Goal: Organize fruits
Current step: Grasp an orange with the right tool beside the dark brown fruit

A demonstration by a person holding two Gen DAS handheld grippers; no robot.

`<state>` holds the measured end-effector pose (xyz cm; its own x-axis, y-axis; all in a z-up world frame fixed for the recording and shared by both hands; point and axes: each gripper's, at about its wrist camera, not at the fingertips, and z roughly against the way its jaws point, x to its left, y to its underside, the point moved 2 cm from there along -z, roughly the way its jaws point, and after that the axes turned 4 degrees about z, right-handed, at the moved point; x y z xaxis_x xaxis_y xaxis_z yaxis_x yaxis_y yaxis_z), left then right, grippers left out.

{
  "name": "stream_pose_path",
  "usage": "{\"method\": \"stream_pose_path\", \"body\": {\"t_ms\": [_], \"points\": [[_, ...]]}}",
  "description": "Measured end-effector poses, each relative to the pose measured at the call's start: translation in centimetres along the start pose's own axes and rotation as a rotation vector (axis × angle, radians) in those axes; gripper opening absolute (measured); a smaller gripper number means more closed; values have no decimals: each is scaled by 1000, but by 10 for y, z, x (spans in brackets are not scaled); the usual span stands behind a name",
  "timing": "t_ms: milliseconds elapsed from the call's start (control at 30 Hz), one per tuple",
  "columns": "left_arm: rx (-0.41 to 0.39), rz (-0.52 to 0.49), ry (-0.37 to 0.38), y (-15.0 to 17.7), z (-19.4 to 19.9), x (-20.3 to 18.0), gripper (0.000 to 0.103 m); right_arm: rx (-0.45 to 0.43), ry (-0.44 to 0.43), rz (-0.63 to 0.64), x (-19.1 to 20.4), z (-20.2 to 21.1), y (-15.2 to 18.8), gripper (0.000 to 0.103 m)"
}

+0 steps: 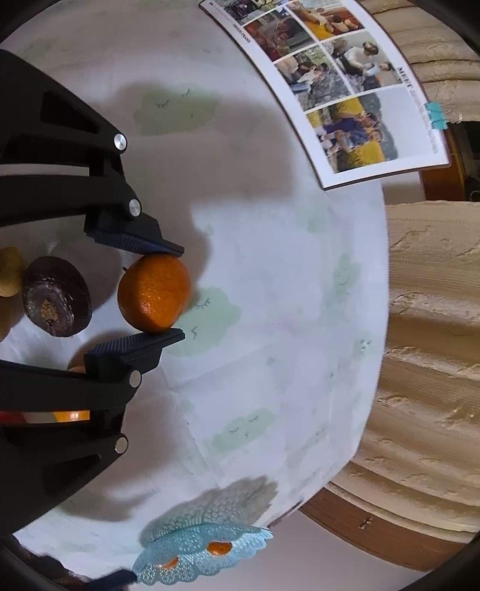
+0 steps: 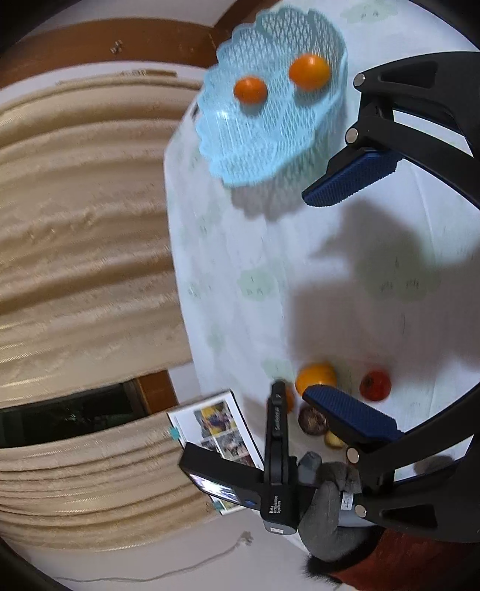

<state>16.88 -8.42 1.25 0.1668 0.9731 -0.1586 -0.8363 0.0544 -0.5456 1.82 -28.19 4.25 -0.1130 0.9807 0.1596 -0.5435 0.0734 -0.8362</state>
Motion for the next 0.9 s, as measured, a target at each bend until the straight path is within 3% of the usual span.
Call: {"method": "stream_pose_path", "body": {"t_ms": [467, 633, 900], "points": [[-200, 52, 17, -21, 79, 5, 40, 176, -120, 96, 52, -65, -14, 96], [-252, 64, 31, -24, 103, 10, 40, 266, -139, 91, 59, -95, -12, 77], [-277, 81, 48, -25, 115, 13, 40, 362, -132, 109, 70, -119, -6, 56]]}}
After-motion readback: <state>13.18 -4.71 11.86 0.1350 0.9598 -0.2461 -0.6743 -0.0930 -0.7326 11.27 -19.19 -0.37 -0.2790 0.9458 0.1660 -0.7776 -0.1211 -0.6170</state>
